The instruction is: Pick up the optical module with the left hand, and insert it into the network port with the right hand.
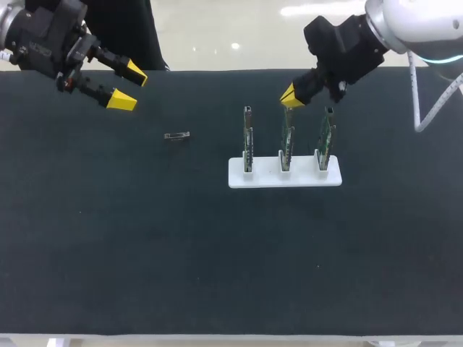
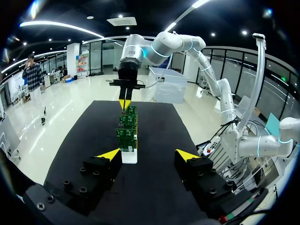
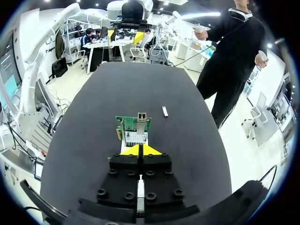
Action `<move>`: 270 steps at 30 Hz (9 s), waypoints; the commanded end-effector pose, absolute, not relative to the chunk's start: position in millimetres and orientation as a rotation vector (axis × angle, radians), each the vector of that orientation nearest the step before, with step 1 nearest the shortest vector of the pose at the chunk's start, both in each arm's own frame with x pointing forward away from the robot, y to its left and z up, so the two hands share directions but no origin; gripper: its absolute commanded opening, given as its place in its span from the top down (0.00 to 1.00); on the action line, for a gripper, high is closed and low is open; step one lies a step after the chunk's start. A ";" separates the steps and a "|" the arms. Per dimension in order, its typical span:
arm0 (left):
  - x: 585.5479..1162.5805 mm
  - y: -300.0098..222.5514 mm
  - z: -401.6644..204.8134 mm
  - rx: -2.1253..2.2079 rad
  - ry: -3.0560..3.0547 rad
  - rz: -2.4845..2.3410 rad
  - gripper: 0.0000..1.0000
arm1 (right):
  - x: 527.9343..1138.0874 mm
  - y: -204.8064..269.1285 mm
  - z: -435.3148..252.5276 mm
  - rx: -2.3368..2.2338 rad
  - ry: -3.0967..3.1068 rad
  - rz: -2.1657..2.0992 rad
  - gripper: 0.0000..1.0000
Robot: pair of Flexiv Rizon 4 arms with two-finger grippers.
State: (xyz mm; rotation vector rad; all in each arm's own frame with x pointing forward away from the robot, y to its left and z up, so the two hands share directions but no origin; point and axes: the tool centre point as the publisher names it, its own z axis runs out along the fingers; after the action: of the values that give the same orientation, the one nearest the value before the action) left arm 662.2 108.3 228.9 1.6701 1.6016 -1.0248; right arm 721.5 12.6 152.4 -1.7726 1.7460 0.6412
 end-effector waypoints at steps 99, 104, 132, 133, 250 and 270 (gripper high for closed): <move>662.8 107.8 229.0 1.672 1.605 -1.024 0.00 | 701.2 -168.9 245.0 -1.774 1.848 0.602 1.00; 662.8 107.8 229.0 1.672 1.605 -1.024 0.00 | 699.8 -178.3 246.1 -1.758 1.846 0.584 1.00; 662.8 107.8 229.0 1.672 1.605 -1.024 0.00 | 701.6 -169.6 248.1 -1.738 1.807 0.589 0.00; 662.8 107.8 229.0 1.672 1.605 -1.024 0.00 | 701.6 -169.6 248.1 -1.738 1.807 0.589 0.00; 824.4 111.4 -3.4 2.056 2.368 -0.126 0.00 | 701.6 -169.6 248.1 -1.738 1.807 0.589 0.00; 814.1 111.8 -8.5 2.048 2.355 -0.096 0.02 | 701.6 -169.6 248.1 -1.738 1.807 0.589 0.00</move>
State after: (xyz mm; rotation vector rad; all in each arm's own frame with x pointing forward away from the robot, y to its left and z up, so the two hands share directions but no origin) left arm 822.9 109.2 -7.8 2.0580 2.3691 -0.1117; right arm 701.8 -169.8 248.5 -1.7388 1.8091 0.5890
